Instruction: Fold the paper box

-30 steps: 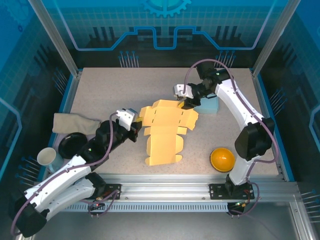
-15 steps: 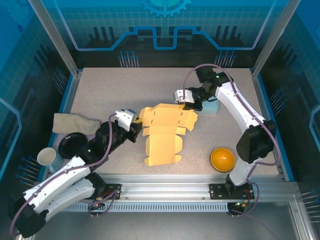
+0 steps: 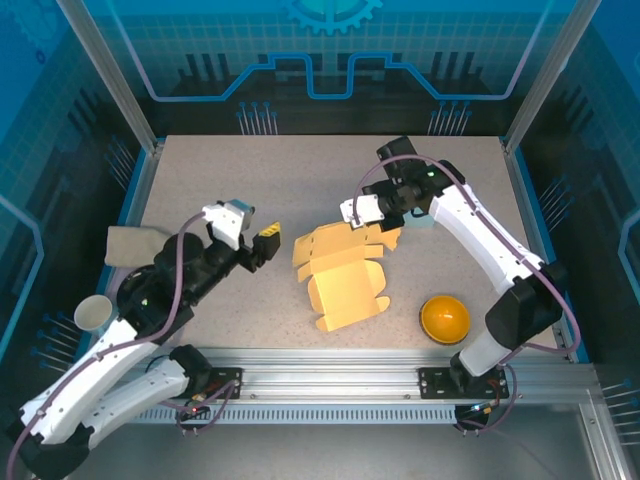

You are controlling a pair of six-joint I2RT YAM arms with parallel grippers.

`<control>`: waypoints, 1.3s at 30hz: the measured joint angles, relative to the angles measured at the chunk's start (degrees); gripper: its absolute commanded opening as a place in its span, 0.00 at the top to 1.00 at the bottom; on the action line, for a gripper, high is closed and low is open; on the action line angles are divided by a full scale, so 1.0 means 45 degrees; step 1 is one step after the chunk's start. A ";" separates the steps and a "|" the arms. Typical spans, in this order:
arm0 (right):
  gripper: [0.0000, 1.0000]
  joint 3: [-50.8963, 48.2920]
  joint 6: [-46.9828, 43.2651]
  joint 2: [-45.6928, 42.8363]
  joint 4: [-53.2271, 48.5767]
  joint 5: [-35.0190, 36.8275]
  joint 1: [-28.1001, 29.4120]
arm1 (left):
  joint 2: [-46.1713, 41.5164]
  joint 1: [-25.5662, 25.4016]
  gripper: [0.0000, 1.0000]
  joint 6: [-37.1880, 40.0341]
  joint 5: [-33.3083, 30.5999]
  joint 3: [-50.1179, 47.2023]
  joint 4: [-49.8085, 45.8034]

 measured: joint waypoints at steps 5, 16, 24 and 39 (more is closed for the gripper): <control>1.00 -0.0053 -0.0146 -0.0413 0.0112 0.0457 0.0505 | 0.1865 0.0000 0.34 0.1015 0.0680 0.0461 -0.0534; 1.00 -0.0466 -0.0335 -0.1088 0.0117 0.0597 0.0675 | 0.2866 0.0000 0.34 0.2030 0.2064 0.0767 -0.1316; 1.00 -0.0466 -0.0335 -0.1171 0.0117 0.0505 0.0889 | 0.3274 -0.0015 0.35 0.2414 0.3395 0.1209 -0.1749; 1.00 -0.0617 -0.0335 -0.1501 0.0039 0.0141 0.1010 | 0.3954 -0.0272 0.37 0.3016 0.4677 0.1812 -0.2161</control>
